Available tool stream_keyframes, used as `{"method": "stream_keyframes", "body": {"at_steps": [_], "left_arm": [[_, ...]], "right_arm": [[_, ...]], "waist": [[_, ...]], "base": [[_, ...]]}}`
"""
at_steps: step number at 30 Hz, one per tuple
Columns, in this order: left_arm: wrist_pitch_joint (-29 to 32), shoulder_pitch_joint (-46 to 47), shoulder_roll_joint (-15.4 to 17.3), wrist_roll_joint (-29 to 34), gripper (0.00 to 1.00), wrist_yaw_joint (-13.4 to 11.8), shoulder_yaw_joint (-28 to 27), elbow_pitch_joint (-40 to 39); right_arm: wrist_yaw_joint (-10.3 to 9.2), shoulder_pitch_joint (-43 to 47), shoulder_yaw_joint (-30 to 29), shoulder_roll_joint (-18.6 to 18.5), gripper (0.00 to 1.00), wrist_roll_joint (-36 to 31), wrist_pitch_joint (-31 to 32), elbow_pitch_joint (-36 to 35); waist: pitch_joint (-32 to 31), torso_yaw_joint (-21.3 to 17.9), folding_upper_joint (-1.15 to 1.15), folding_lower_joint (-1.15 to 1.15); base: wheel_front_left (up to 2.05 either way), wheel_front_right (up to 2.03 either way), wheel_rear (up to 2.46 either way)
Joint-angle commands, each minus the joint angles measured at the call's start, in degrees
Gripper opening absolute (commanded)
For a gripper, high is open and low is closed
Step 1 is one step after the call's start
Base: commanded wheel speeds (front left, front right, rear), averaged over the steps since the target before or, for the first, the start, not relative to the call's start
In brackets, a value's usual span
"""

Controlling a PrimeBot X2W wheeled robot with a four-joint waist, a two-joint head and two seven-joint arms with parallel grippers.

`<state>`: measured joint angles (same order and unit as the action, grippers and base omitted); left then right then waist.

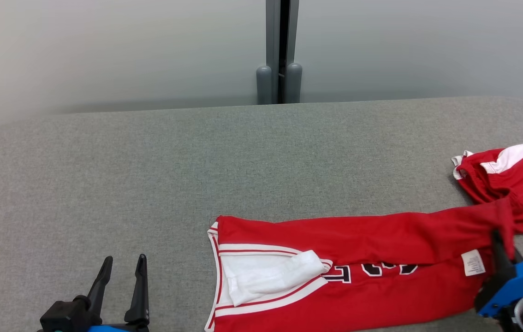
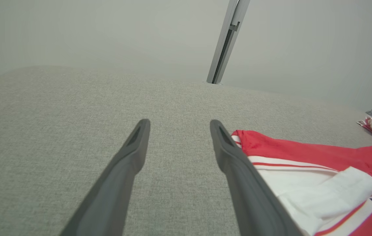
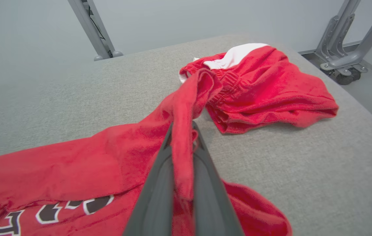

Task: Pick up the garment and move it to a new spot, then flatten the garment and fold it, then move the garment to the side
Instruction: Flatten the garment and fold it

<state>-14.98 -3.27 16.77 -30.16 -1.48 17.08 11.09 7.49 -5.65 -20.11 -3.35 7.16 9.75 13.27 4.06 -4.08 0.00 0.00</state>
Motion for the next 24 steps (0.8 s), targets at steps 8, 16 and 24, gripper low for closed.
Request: {"method": "stream_keyframes", "body": {"at_steps": [8, 16, 24], "left_arm": [[0.1, 1.9, -0.3, -0.1, 1.00, 0.5, 0.7, 1.1], [0.1, 2.6, -0.7, -0.5, 1.00, 1.1, 1.3, 1.8], [0.0, 3.4, -1.2, -0.5, 1.00, 1.7, 1.7, 2.6]], "right_arm": [[0.01, 0.6, 19.2, 0.5, 0.00, 14.3, 0.1, -3.4], [0.01, -3.2, 35.6, 0.4, 0.00, 24.4, -3.1, 0.1], [0.01, -9.7, 45.6, 0.4, 0.00, 30.4, -6.4, 9.0]], "waist": [[-0.4, 0.8, 0.00, 0.00], [-0.9, 3.7, 0.00, 0.00], [-0.4, 7.5, 0.00, 0.00]], "base": [[0.00, 0.00, 0.00], [0.00, 0.00, 0.00], [0.00, 0.00, 0.00]]}}
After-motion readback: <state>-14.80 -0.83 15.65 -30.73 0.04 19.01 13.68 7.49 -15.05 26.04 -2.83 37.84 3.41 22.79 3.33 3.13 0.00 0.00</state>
